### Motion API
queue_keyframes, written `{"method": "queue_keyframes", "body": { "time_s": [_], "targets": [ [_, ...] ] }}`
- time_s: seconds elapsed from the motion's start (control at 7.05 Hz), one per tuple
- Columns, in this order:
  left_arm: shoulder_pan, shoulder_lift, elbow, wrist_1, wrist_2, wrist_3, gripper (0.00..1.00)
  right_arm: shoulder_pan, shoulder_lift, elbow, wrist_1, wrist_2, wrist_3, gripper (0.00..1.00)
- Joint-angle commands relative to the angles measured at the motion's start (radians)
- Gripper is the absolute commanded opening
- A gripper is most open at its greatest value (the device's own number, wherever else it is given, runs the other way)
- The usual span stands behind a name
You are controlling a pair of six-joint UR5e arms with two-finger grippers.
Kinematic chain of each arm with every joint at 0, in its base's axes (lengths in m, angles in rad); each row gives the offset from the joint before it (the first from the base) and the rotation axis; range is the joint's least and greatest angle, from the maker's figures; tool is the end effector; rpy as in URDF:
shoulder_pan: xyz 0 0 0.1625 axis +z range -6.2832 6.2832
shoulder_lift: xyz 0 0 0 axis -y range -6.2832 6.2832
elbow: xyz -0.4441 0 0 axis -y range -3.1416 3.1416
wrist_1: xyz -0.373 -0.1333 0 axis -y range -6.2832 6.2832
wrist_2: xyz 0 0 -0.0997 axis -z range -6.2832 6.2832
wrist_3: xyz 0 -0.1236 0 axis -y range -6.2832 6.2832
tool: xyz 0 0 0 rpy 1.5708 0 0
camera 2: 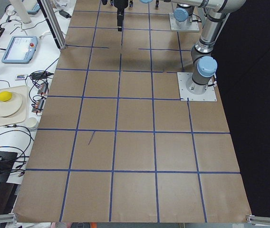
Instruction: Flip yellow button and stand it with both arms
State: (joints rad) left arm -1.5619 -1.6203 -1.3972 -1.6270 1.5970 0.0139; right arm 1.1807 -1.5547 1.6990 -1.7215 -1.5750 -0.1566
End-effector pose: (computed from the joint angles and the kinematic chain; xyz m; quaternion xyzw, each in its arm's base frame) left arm -0.1256 -0.5011 0.5357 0.0021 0.9993 -0.0338 0.0135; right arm -0.0585 -0.4914 0.4299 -0.1165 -0.9932 0.0025 0.0029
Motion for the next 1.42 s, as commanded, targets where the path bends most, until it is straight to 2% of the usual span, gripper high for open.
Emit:
{"method": "queue_keyframes", "body": {
  "time_s": [0.0,0.28,0.43,0.99,1.28],
  "targets": [
    [0.000,-0.010,0.004,0.001,-0.017,0.000,1.00,0.214,-0.002,-0.119,0.219,-0.002,0.141,1.00],
    [0.002,-0.003,-0.002,0.001,-0.009,0.001,1.00,0.346,-0.004,-0.211,0.377,0.003,0.242,1.00],
    [0.002,-0.007,-0.006,0.001,-0.009,0.000,1.00,0.417,-0.004,-0.208,0.379,-0.011,0.245,1.00],
    [0.002,-0.006,0.001,0.003,-0.011,0.000,1.00,0.398,-0.013,-0.176,0.372,-0.016,0.249,1.00],
    [-0.009,0.000,-0.011,-0.014,-0.009,0.000,1.00,0.352,-0.033,-0.157,0.365,-0.016,0.236,1.00]
  ]
}}
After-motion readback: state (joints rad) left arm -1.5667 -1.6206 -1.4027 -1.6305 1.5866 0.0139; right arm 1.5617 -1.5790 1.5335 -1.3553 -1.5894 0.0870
